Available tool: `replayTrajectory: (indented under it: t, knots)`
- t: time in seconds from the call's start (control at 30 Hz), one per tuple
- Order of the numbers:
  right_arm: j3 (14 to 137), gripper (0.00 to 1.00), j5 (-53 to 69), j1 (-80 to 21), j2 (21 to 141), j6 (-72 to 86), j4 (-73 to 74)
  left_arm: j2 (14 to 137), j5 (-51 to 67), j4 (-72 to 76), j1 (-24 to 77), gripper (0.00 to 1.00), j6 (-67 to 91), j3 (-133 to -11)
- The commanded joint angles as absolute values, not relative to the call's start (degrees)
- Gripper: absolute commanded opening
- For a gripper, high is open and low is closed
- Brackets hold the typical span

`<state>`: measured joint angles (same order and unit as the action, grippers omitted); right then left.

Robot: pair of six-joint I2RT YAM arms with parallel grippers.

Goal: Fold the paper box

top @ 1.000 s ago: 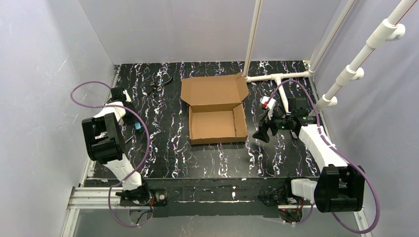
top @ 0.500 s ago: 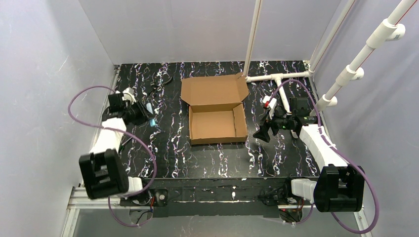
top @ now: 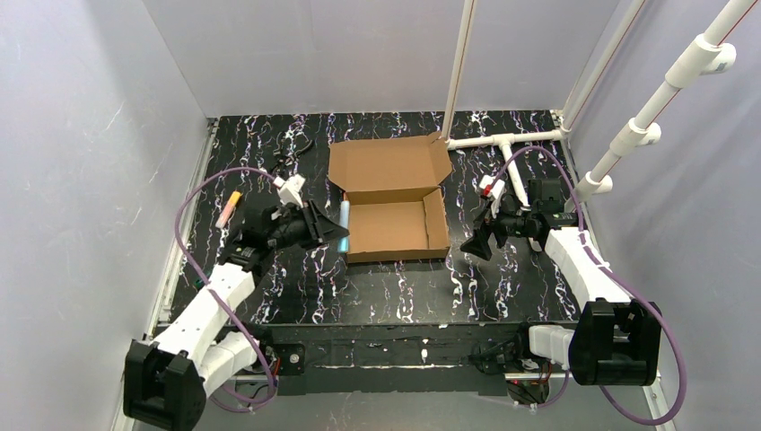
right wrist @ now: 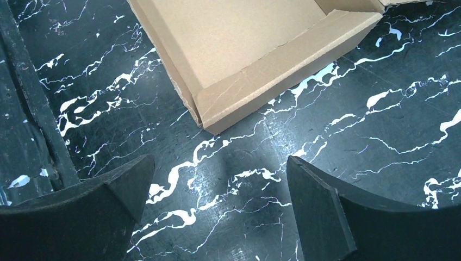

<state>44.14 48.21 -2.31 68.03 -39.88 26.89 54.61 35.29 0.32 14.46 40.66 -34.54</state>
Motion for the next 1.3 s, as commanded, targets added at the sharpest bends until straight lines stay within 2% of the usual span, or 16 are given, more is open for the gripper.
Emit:
replayTrajectory:
  t: [0.0,0.3,0.37,0.5,0.6,0.7,0.87,0.93,1.0,1.03,1.13,1.27]
  knots:
    - [43.86,1.00,50.08,-1.55,67.66,-40.86,25.84,58.97,28.73,2.92,21.48,0.00,43.15,-38.93]
    - [43.77,1.00,50.14,-1.07,67.76,-40.92,25.88,75.23,17.23,0.67,34.95,0.01,39.95,-51.60]
    - [43.77,1.00,50.18,-1.05,67.69,-40.94,25.92,79.33,13.75,-2.74,36.93,0.16,38.40,-55.78]
    - [43.79,1.00,50.44,-0.97,67.60,-40.92,25.98,90.01,8.17,-10.60,39.23,0.39,34.43,-66.12]
    - [43.86,1.00,50.34,-0.88,67.52,-40.95,26.08,96.98,5.81,-16.88,39.69,0.45,31.60,-74.47]
    - [43.86,1.00,49.58,-0.83,67.46,-40.45,25.83,99.98,3.81,-21.26,39.81,0.58,29.83,-78.31]
    - [44.81,1.00,45.81,-1.00,67.82,-36.60,25.07,91.90,-1.84,-21.52,39.81,0.63,26.59,-75.35]
    - [46.55,1.00,42.45,-2.61,68.66,-34.15,25.14,83.14,-6.38,-20.65,39.73,0.74,25.50,-70.12]
    - [49.48,0.96,36.67,-6.42,70.11,-31.32,25.67,74.86,-9.61,-18.47,39.34,0.95,26.06,-62.27]
    - [51.14,0.96,30.12,-9.10,70.94,-29.82,25.74,71.03,-9.93,-17.18,38.94,0.98,26.80,-58.16]
    - [56.83,0.96,17.47,-18.05,74.63,-22.15,24.32,62.13,-9.91,-15.70,37.27,0.98,30.81,-47.93]
    - [61.75,0.95,5.84,-24.52,83.38,-8.50,21.27,55.00,-7.43,-12.95,36.45,0.98,35.74,-38.45]
